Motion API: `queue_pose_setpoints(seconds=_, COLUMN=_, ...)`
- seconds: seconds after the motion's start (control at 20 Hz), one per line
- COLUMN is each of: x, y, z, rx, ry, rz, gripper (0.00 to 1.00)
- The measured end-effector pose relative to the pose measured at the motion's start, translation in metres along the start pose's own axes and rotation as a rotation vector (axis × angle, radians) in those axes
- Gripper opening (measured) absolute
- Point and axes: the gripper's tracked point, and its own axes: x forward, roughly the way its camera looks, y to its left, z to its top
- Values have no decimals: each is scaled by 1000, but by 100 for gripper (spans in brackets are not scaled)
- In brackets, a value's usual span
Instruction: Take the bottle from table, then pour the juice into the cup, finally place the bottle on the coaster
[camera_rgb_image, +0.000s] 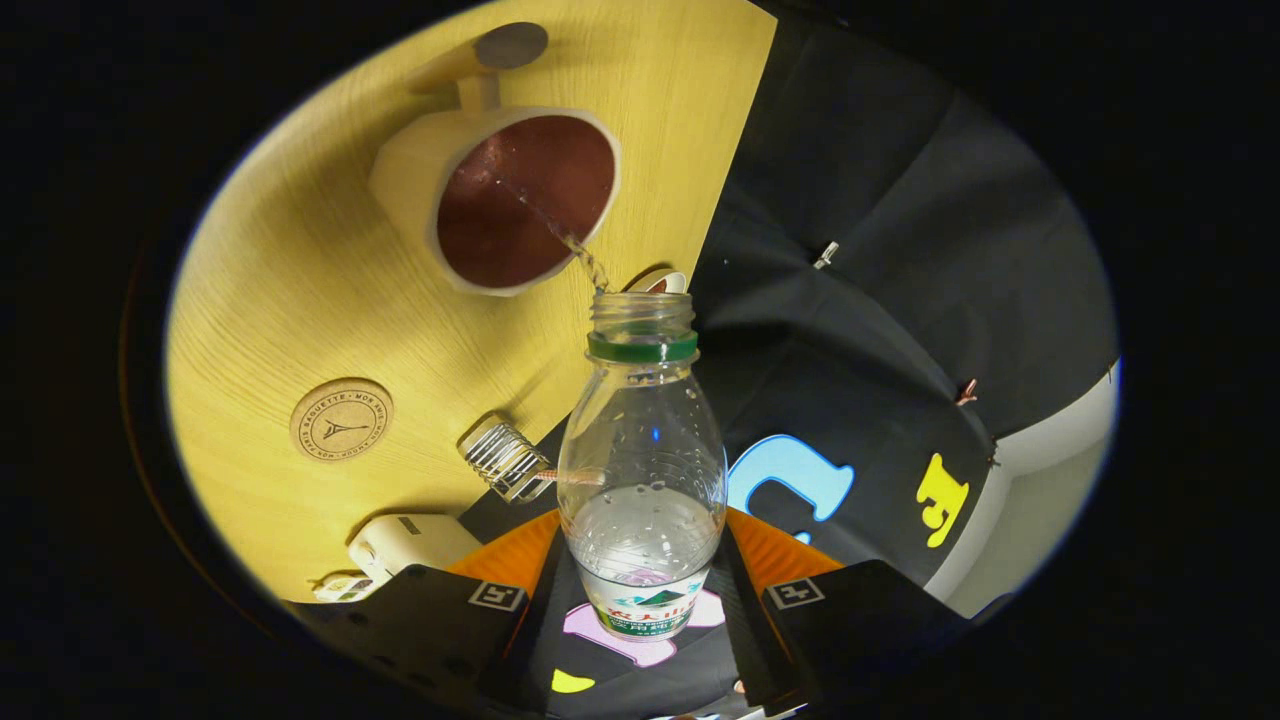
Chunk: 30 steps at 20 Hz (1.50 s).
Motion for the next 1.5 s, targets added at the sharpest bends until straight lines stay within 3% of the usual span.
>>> queue_pose_setpoints(seconds=0.35, x=1, y=-8, z=9, rx=-87, ry=-47, rz=-18, gripper=72)
queue_pose_setpoints(seconds=1.1, x=-7, y=-4, z=15, rx=-82, ry=-36, rz=16, gripper=72)
queue_pose_setpoints(seconds=1.25, x=-11, y=8, z=11, rx=19, ry=-13, rz=54, gripper=72)
queue_pose_setpoints(seconds=1.5, x=-29, y=27, z=-9, rx=415, ry=96, rz=140, gripper=72)
